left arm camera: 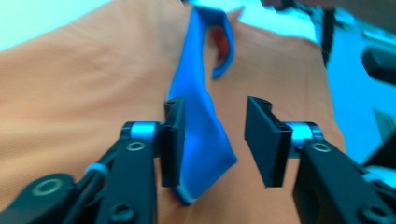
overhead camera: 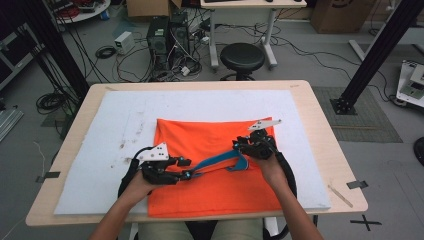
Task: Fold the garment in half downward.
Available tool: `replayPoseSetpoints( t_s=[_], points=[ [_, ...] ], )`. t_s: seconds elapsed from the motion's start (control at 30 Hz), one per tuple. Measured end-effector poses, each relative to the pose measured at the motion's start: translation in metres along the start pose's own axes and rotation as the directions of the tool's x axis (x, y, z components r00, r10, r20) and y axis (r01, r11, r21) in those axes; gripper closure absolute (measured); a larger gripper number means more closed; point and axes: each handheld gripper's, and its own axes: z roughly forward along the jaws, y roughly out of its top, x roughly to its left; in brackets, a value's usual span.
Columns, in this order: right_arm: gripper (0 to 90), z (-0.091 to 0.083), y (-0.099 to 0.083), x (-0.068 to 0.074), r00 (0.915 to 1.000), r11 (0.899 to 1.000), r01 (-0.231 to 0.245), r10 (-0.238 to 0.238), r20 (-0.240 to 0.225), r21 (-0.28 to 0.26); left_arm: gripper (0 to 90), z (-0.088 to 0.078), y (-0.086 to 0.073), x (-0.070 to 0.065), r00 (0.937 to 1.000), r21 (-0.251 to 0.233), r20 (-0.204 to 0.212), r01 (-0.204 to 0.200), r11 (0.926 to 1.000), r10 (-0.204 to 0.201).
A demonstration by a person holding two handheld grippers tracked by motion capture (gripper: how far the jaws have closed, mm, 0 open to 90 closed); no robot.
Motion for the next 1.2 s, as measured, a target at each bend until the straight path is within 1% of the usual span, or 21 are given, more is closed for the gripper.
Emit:
replayPoseSetpoints(
  t_s=[0.03, 0.13, 0.17, 0.27, 0.37, 0.43, 0.5, 0.57, 0.63, 0.67, 0.73, 0.83, 0.87, 0.9, 0.93, 1.0, 1.03, 1.07, 1.1, 1.13, 1.2],
  points=[
    [73.9, 0.001, 0.000, 0.001, 0.9999, 1.000, 0.001, -0.001, -0.015, 0.006, 54.9, -0.003, 0.000, 0.002, 1.0000, -0.015, -0.007, 0.007, 0.9999, -0.007],
    [79.6, 0.001, -0.002, 0.005, 0.9973, 1.000, 0.010, -0.008, -0.074, 0.029, 51.5, -0.015, 0.000, 0.010, 0.9968, -0.073, -0.061, 0.047, 0.9962, -0.052],
    [80.7, -0.001, -0.004, 0.006, 0.9953, 0.999, 0.017, -0.013, -0.096, 0.032, 51.1, -0.019, 0.000, 0.012, 0.9950, -0.083, -0.081, 0.053, 0.9951, -0.060],
    [81.9, -0.007, -0.011, 0.011, 0.9914, 0.999, 0.041, -0.037, -0.126, 0.033, 50.8, -0.028, -0.002, 0.019, 0.9858, -0.116, -0.138, 0.080, 0.9901, -0.096],
    [81.9, -0.017, -0.021, 0.017, 0.9888, 0.998, 0.053, -0.049, -0.141, 0.025, 49.1, -0.034, -0.004, 0.024, 0.9723, -0.124, -0.199, 0.100, 0.9873, -0.123],
    [81.9, -0.022, -0.029, 0.021, 0.9867, 0.997, 0.067, -0.061, -0.150, 0.035, 47.8, -0.036, -0.007, 0.025, 0.9607, -0.112, -0.238, 0.118, 0.9867, -0.142],
    [82.0, -0.028, -0.040, 0.028, 0.9822, 0.996, 0.075, -0.066, -0.176, 0.048, 45.8, -0.037, -0.012, 0.025, 0.9466, -0.091, -0.283, 0.134, 0.9868, -0.155],
    [83.2, -0.032, -0.051, 0.035, 0.9785, 0.995, 0.086, -0.074, -0.193, 0.057, 45.9, -0.038, -0.016, 0.025, 0.9344, -0.073, -0.320, 0.140, 0.9875, -0.156],
    [83.2, -0.035, -0.064, 0.040, 0.9773, 0.994, 0.091, -0.076, -0.198, 0.068, 46.0, -0.041, -0.020, 0.025, 0.9251, -0.069, -0.344, 0.146, 0.9868, -0.161],
    [83.1, -0.037, -0.070, 0.041, 0.9788, 0.994, 0.086, -0.071, -0.192, 0.071, 46.0, -0.041, -0.021, 0.024, 0.9198, -0.065, -0.356, 0.152, 0.9863, -0.165],
    [80.7, -0.042, -0.077, 0.037, 0.9813, 0.998, 0.048, -0.040, -0.188, 0.037, 45.9, -0.043, -0.025, 0.023, 0.9108, -0.054, -0.379, 0.155, 0.9864, -0.164],
    [77.1, -0.054, -0.081, 0.023, 0.9920, 0.999, -0.012, 0.006, -0.126, -0.045, 45.4, -0.046, -0.030, 0.021, 0.8974, -0.039, -0.408, 0.166, 0.9854, -0.167],
    [74.2, -0.058, -0.081, 0.018, 0.9961, 0.997, -0.027, 0.021, -0.085, -0.070, 45.4, -0.046, -0.032, 0.020, 0.8934, -0.032, -0.417, 0.170, 0.9849, -0.168],
    [72.0, -0.061, -0.081, 0.014, 0.9987, 0.995, -0.037, 0.033, -0.039, -0.092, 45.4, -0.047, -0.034, 0.019, 0.8864, -0.021, -0.431, 0.178, 0.9837, -0.170],
    [71.9, -0.066, -0.083, 0.007, 0.9972, 0.991, -0.062, 0.066, 0.035, -0.116, 45.4, -0.047, -0.036, 0.019, 0.8851, -0.018, -0.432, 0.182, 0.9831, -0.172],
    [69.0, -0.070, -0.088, -0.003, 0.9849, 0.991, -0.066, 0.083, 0.152, -0.116, 45.4, -0.047, -0.040, 0.019, 0.8813, -0.006, -0.438, 0.195, 0.9809, -0.177],
    [67.2, -0.071, -0.091, -0.007, 0.9772, 0.992, -0.067, 0.087, 0.194, -0.108, 45.5, -0.047, -0.040, 0.018, 0.8796, -0.002, -0.440, 0.200, 0.9797, -0.181],
    [65.2, -0.070, -0.093, -0.010, 0.9725, 0.993, -0.074, 0.093, 0.214, -0.097, 45.7, -0.046, -0.042, 0.018, 0.8763, 0.014, -0.449, 0.202, 0.9793, -0.174],
    [65.1, -0.067, -0.096, -0.013, 0.9686, 0.994, -0.080, 0.094, 0.230, -0.070, 46.4, -0.045, -0.043, 0.017, 0.8761, 0.027, -0.452, 0.203, 0.9788, -0.169],
    [64.4, -0.064, -0.098, -0.014, 0.9643, 0.996, -0.073, 0.081, 0.252, -0.044, 49.7, -0.045, -0.042, 0.016, 0.8820, 0.036, -0.444, 0.193, 0.9805, -0.158],
    [63.8, -0.058, -0.102, -0.015, 0.9600, 0.998, -0.064, 0.059, 0.274, 0.010, 54.6, -0.044, -0.042, 0.014, 0.8828, 0.049, -0.444, 0.194, 0.9798, -0.153]
  ],
)
